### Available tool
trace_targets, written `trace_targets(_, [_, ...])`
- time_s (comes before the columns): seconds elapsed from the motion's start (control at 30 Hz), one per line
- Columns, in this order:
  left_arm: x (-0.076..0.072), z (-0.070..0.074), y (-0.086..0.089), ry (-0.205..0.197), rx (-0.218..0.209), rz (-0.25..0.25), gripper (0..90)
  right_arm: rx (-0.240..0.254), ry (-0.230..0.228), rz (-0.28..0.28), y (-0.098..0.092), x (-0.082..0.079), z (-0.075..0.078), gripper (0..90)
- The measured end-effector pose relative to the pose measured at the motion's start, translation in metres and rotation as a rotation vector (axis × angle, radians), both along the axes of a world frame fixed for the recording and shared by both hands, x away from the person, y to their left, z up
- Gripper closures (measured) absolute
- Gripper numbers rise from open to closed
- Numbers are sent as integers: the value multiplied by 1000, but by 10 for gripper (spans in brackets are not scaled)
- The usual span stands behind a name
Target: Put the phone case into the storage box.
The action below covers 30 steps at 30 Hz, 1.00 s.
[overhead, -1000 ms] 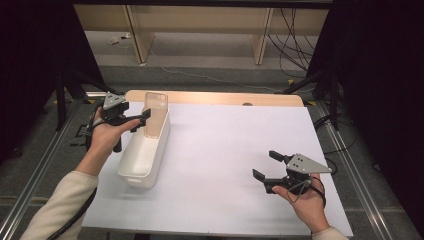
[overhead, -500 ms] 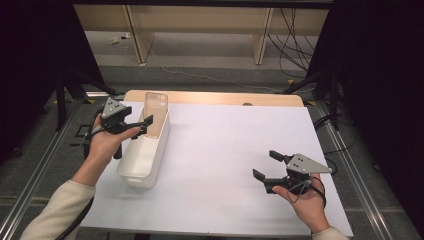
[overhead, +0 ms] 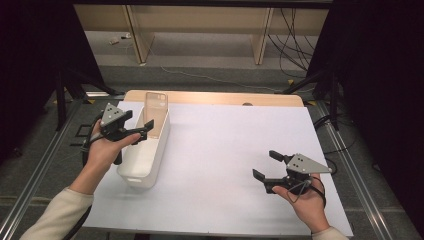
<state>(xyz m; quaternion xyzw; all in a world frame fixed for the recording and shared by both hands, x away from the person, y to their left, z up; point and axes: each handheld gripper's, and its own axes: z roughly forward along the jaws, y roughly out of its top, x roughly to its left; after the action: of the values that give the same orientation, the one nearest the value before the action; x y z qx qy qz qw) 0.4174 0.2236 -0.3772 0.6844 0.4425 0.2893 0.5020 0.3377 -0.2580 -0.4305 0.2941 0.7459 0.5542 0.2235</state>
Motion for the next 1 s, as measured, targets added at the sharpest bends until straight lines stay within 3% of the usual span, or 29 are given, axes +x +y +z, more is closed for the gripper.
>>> trace_targets(0.07, [-3, -1, -1, -1, 4, -9, 166, 12, 24, 4, 1, -1, 0, 150])
trace_targets(0.1, [-5, -1, -2, -2, 1, -11, 166, 0, -6, 3, 0, 0, 0, 150])
trace_targets(0.33, [-14, -4, -6, 7, -21, -48, 169, -2, -1, 2, 0, 0, 1, 150])
trace_targets(1.0, [-27, -8, -12, -16, 6, -93, 169, 5, 22, 2, 1, -2, 1, 150])
